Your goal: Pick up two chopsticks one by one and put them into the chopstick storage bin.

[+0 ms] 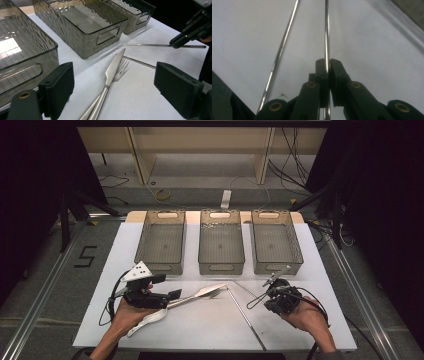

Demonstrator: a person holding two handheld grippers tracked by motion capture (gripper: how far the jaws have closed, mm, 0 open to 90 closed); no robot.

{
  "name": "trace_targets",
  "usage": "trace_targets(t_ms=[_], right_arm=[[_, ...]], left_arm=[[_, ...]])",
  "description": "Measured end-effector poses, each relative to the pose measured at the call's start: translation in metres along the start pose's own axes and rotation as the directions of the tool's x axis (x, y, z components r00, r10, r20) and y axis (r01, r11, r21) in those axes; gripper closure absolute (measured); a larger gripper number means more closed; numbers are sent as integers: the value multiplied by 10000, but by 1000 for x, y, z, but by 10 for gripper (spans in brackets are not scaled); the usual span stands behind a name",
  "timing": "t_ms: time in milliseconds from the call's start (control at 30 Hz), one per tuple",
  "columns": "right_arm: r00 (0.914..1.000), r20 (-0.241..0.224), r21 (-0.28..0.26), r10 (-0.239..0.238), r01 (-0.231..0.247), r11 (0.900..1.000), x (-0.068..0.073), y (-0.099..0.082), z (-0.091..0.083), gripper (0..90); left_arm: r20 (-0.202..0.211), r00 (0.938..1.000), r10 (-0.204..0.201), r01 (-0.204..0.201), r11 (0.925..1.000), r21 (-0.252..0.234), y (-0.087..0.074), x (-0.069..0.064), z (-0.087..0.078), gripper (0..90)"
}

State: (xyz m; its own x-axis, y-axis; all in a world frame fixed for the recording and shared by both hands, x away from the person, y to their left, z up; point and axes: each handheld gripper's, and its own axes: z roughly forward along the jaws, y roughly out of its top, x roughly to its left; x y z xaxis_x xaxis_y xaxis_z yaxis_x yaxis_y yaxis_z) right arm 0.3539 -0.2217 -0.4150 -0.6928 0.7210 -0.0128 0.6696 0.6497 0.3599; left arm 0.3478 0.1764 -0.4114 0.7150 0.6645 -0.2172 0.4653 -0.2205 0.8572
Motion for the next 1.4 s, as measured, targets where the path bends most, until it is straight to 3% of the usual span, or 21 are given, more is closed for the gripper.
trace_targets(t_ms=[200, 400, 533, 700, 900, 967, 1067, 1133, 1167, 1233, 1300, 1400], right_arm=[[9992, -184, -651, -361, 349, 9973, 6, 9, -21, 864], [9919, -442, -781, -1191, 1154, 9902, 26, 26, -23, 864], [9845, -536, -772, -1671, 1628, 9836, 38, 35, -22, 864], [9722, -733, -895, -2224, 2157, 9723, 51, 44, -22, 864], [9549, -931, -821, -2820, 2749, 9580, 66, 52, -21, 865], [9504, -1053, -806, -2926, 2851, 9551, 70, 54, -21, 864], [9402, -1057, -936, -3237, 3147, 9446, 75, 56, -20, 864], [9346, -1095, -946, -3383, 3290, 9396, 78, 57, -20, 864], [9369, -1058, -987, -3333, 3237, 9410, 80, 57, -20, 864], [9249, -1181, -933, -3614, 3520, 9313, 83, 58, -18, 864], [9206, -1199, -1007, -3716, 3611, 9271, 85, 59, -16, 864], [9139, -1272, -985, -3854, 3750, 9218, 87, 59, -15, 864]], left_arm=[[332, 9990, 291, -297, 9994, 179, 8, -6, 9, 159], [715, 9939, 836, -872, 9950, 495, 16, -17, 23, 158], [954, 9810, 1692, -1788, 9785, 1033, 19, -29, 42, 160], [1436, 9635, 2258, -2463, 9580, 1465, 19, -40, 60, 160], [1819, 9291, 3219, -3569, 9092, 2142, 17, -54, 76, 169], [2002, 9232, 3281, -3692, 9019, 2243, 16, -58, 79, 176], [2170, 9084, 3575, -4059, 8787, 2513, 14, -61, 83, 194], [2259, 9045, 3616, -4144, 8702, 2665, 12, -62, 85, 213], [2257, 9023, 3673, -4214, 8623, 2810, 11, -62, 86, 225], [2077, 8993, 3848, -4335, 8468, 3082, 10, -63, 89, 252], [2190, 8958, 3868, -4406, 8378, 3224, 10, -64, 90, 289], [2356, 8817, 4087, -4684, 8179, 3341, 9, -65, 91, 355]])
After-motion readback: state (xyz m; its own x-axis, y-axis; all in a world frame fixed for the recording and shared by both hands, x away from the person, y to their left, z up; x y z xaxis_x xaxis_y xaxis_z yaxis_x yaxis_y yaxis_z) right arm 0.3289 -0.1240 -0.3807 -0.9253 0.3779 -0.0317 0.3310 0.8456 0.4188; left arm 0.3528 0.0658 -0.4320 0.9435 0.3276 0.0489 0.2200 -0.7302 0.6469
